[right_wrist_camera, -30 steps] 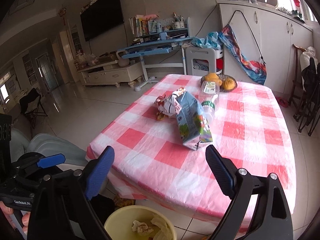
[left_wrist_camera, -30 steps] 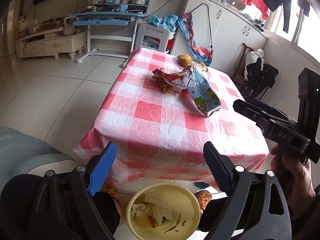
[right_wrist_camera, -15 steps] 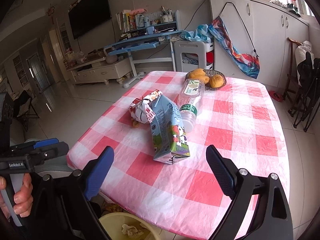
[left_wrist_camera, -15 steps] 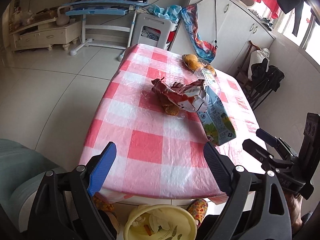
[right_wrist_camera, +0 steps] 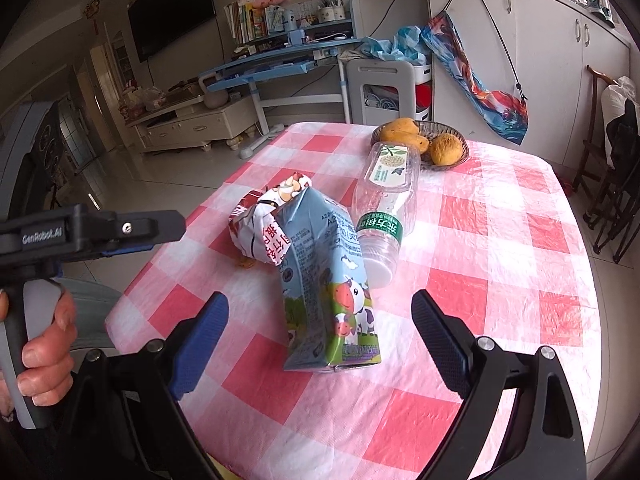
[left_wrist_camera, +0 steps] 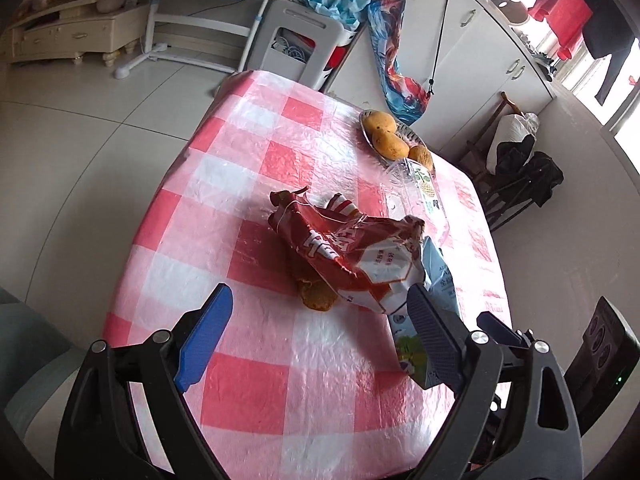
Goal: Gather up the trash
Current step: 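Grasp the red snack bag with the left tool while the right tool grasps the milk carton, then carry the snack bag and carton over the yellow basin and open both tools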
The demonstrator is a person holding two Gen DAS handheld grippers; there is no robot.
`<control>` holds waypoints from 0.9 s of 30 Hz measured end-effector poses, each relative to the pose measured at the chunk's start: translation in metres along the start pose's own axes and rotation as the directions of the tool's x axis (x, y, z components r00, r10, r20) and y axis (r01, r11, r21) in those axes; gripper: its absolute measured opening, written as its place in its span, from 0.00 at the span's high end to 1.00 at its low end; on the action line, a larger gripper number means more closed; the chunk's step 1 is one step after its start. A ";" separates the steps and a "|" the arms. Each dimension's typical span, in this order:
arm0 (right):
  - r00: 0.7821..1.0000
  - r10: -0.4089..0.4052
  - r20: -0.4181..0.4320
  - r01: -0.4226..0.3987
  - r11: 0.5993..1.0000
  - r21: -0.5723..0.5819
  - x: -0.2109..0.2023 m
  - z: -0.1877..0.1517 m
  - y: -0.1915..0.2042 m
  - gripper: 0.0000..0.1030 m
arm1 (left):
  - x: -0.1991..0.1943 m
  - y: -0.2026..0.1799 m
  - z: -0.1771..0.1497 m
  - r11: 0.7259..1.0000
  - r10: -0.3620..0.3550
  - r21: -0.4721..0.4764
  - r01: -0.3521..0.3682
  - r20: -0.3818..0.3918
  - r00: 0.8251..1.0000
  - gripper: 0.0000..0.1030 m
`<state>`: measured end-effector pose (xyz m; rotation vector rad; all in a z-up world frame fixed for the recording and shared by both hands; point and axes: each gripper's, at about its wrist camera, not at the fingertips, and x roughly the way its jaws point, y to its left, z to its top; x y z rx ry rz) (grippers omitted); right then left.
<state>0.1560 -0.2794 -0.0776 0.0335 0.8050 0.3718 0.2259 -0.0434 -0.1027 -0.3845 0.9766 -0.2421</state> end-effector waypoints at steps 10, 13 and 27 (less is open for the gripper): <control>0.998 -0.004 -0.055 0.004 1.000 -0.002 0.020 0.003 -0.004 0.31 | 0.047 0.011 0.025 0.995 -0.059 -0.089 0.052 -0.084 0.995 0.17; 0.997 -0.006 -0.075 0.005 1.000 -0.009 0.026 0.001 -0.003 0.49 | 0.061 0.012 0.030 0.989 -0.101 -0.124 0.087 -0.108 0.989 0.19; 0.998 0.066 -0.024 -0.064 0.997 0.044 0.011 -0.002 -0.008 0.68 | 0.017 0.005 0.032 0.987 -0.149 -0.053 0.149 0.002 0.989 0.89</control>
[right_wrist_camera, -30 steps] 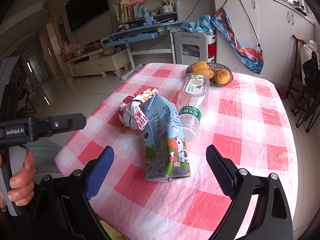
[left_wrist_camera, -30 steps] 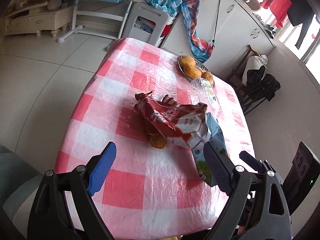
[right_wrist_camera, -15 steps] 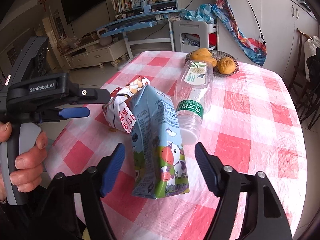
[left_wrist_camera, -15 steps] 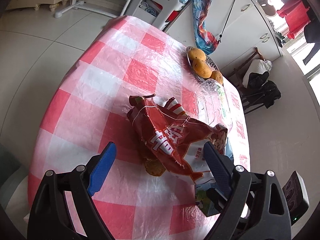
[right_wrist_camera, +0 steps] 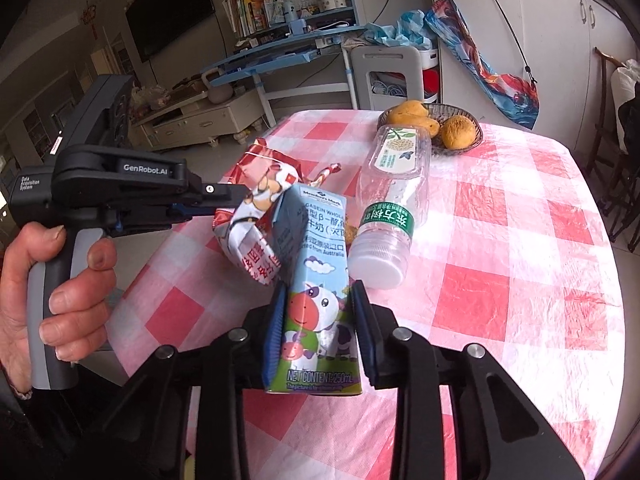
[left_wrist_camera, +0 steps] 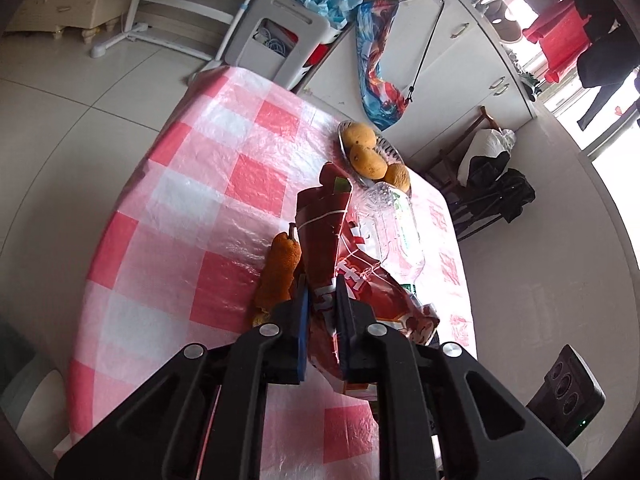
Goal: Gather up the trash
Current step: 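Carry the snack bag and carton over the yellow basin and open both tools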
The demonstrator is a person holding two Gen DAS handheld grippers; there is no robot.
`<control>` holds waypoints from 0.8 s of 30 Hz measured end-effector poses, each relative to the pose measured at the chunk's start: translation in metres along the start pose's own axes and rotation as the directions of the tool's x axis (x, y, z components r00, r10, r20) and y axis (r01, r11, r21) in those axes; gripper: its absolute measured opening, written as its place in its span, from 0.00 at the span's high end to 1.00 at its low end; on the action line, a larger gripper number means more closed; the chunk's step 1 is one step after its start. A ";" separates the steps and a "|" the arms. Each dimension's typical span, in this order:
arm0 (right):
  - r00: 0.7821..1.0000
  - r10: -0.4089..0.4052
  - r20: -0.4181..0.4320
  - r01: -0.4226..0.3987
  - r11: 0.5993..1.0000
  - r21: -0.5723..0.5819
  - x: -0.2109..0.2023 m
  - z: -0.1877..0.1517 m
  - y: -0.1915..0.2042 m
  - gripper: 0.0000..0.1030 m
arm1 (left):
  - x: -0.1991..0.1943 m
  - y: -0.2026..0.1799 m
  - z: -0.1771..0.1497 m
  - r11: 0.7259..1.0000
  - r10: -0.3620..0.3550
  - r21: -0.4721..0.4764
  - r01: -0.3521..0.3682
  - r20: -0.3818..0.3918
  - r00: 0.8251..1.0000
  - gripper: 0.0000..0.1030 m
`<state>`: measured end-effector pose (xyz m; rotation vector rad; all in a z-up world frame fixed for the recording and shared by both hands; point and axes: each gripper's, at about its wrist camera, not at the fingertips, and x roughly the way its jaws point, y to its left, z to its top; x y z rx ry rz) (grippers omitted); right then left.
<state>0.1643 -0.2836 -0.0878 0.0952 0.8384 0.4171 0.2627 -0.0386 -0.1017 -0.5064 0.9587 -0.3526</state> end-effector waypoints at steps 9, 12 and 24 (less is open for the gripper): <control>0.996 0.050 0.078 -0.054 0.998 0.044 -0.027 0.001 -0.001 0.68 | -0.073 0.017 -0.015 1.000 0.019 -0.007 -0.018 0.118 0.993 0.89; 0.990 0.060 0.130 -0.072 0.993 0.090 -0.043 0.001 -0.009 0.68 | -0.087 0.022 -0.024 0.999 0.027 -0.021 -0.024 0.130 0.991 0.89; 0.980 0.117 0.163 -0.148 0.971 0.190 -0.072 -0.033 -0.010 0.68 | -0.113 0.009 -0.073 0.993 0.079 0.076 -0.090 0.132 0.988 0.89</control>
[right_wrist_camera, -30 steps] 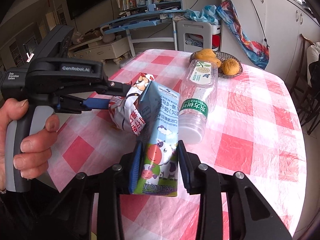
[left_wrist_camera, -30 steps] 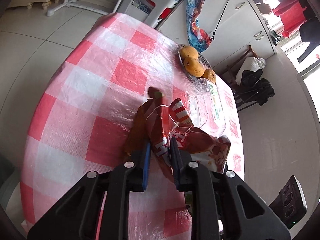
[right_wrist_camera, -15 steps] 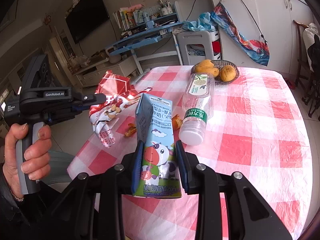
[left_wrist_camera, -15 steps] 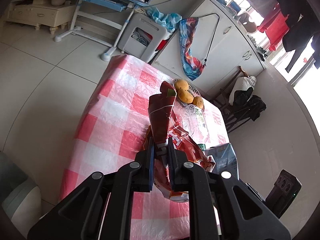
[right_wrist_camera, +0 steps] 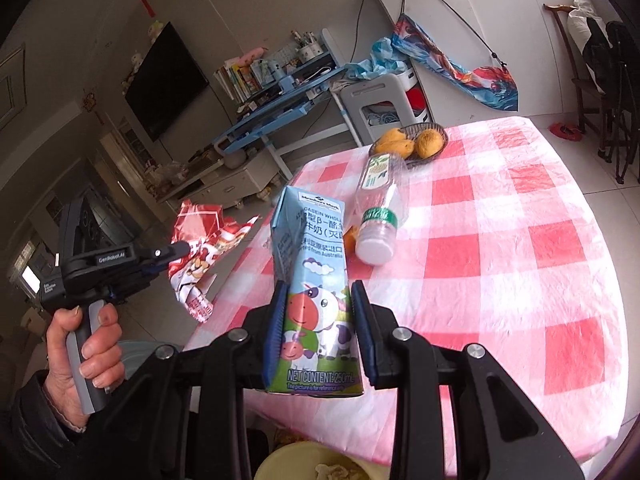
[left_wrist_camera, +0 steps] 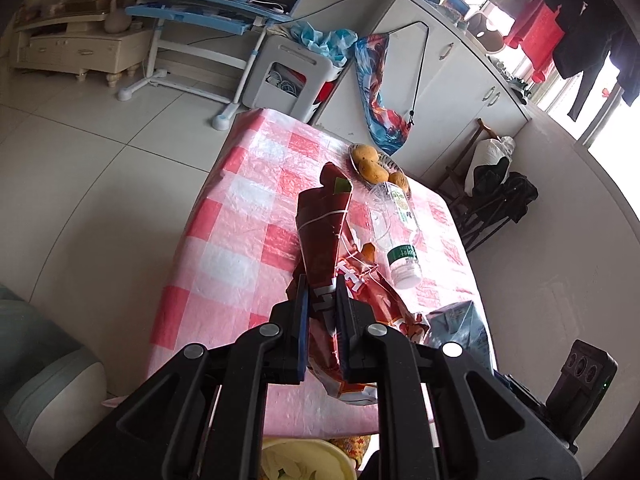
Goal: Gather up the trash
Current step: 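Carry the snack bag and carton over the yellow basin and open both tools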
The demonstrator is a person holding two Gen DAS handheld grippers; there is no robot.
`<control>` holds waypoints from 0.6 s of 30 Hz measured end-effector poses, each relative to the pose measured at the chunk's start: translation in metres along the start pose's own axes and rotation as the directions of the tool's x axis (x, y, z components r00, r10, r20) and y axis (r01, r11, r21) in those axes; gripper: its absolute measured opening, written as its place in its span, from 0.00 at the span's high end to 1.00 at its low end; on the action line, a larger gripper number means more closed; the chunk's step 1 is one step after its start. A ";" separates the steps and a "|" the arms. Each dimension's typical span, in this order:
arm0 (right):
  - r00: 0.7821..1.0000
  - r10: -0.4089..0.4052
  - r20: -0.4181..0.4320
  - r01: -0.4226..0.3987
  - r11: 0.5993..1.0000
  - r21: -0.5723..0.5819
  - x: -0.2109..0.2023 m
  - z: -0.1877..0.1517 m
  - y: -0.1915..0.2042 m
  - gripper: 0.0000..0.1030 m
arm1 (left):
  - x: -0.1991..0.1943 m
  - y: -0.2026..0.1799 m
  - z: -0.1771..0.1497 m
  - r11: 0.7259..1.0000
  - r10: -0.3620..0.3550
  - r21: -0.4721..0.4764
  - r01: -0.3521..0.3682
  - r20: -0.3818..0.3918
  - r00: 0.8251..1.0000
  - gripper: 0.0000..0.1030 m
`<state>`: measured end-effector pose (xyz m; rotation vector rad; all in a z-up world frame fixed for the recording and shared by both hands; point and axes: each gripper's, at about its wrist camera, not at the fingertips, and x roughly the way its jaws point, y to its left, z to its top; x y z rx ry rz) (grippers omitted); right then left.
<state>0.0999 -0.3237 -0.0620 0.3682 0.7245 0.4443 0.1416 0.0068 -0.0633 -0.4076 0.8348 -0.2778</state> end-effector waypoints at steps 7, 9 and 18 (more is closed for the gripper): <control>0.988 0.036 -0.150 -0.046 0.997 -0.059 0.002 -0.059 0.031 0.68 | -0.022 -0.008 -0.030 0.998 0.026 0.061 -0.026 0.007 1.000 0.89; 0.979 0.037 -0.200 -0.054 0.996 -0.078 0.006 -0.075 0.040 0.68 | -0.029 -0.010 -0.039 0.996 0.035 0.082 -0.035 0.009 0.999 0.89; 0.930 -0.027 -0.367 -0.059 0.974 -0.220 0.017 -0.129 0.073 0.68 | -0.046 -0.022 -0.073 0.986 0.066 0.156 -0.066 0.003 0.998 0.89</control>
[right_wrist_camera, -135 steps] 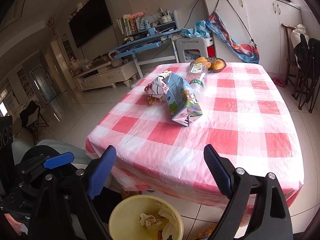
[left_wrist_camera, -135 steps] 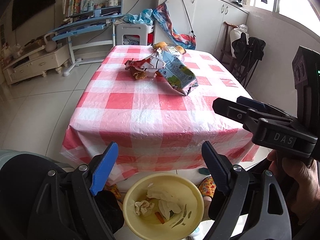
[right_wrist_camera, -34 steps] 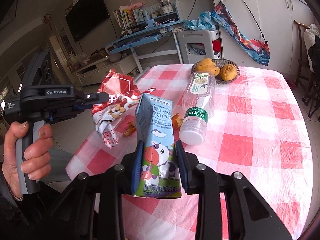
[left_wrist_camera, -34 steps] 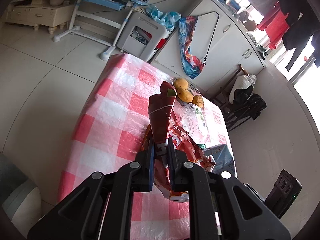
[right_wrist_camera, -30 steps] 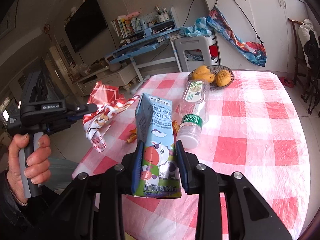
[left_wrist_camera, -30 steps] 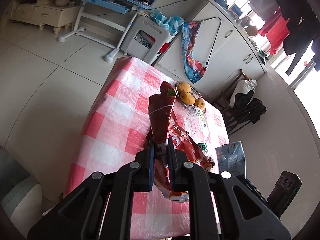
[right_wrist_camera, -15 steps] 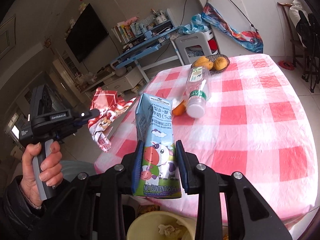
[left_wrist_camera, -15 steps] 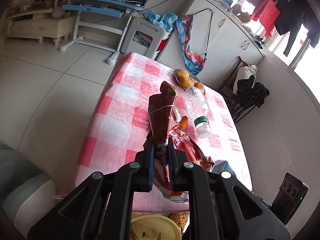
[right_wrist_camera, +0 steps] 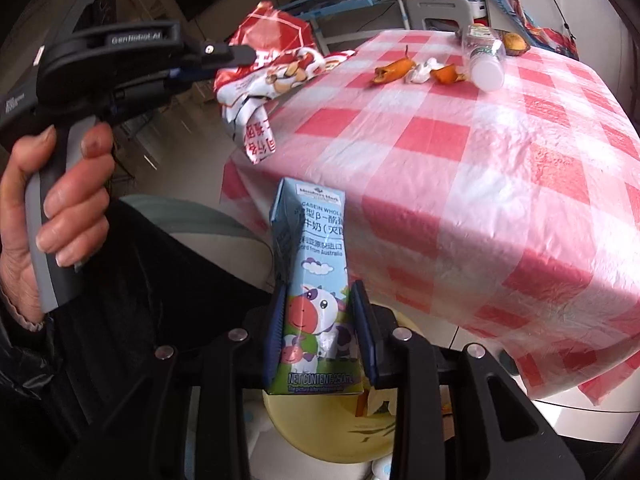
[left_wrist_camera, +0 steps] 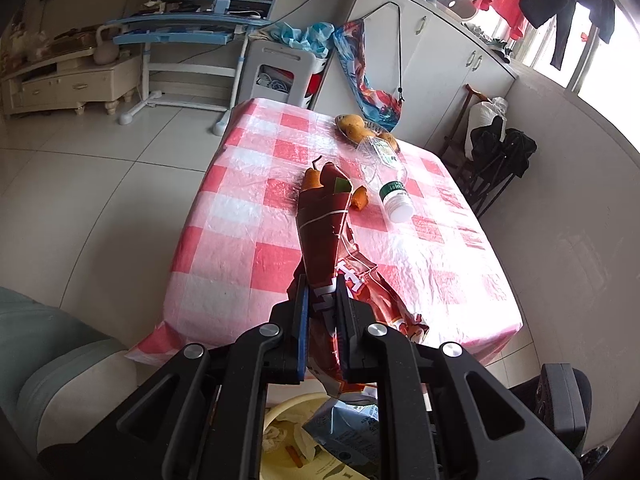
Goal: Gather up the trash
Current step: 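Carry the snack bag and carton over the yellow basin and open both tools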
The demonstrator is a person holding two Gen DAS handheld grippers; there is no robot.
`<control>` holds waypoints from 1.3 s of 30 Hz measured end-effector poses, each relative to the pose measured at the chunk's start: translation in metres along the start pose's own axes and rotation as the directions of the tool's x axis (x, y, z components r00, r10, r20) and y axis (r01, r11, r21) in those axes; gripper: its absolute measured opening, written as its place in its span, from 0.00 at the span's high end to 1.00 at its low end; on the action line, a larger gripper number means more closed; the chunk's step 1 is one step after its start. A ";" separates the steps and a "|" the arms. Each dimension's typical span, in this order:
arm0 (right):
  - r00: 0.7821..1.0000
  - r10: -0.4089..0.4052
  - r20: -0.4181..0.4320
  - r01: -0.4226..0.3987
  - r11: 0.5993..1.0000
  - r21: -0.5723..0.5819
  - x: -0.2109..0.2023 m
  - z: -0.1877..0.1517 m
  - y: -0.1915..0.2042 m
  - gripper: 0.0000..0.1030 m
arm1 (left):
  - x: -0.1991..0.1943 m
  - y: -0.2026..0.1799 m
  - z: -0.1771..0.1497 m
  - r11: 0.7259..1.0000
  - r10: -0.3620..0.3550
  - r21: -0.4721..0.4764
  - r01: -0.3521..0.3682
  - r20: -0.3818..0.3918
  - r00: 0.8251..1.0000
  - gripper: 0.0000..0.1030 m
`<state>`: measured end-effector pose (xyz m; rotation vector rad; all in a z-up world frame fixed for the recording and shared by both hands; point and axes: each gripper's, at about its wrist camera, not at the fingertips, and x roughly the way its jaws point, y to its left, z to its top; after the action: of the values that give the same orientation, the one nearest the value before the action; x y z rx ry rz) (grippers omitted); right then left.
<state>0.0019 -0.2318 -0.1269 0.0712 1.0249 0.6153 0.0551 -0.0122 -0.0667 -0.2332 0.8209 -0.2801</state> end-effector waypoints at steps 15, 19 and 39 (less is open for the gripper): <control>0.998 -0.040 -0.050 0.040 0.999 0.001 0.011 -0.017 0.005 0.52 | -0.011 -0.019 -0.020 0.996 0.031 0.085 -0.031 0.005 1.000 0.89; 0.999 -0.049 0.010 0.049 0.998 0.028 0.001 -0.012 -0.001 0.48 | -0.013 -0.025 -0.025 0.993 0.041 0.111 -0.041 0.006 0.999 0.89; 0.965 -0.088 0.249 0.046 0.984 0.170 -0.047 0.003 -0.022 0.35 | -0.004 -0.059 -0.075 0.967 0.071 0.250 -0.038 -0.126 0.990 0.89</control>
<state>-0.0032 -0.2738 -0.0966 0.2523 0.8216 0.4461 -0.0123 -0.0737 -0.0954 0.0432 0.9145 -0.3461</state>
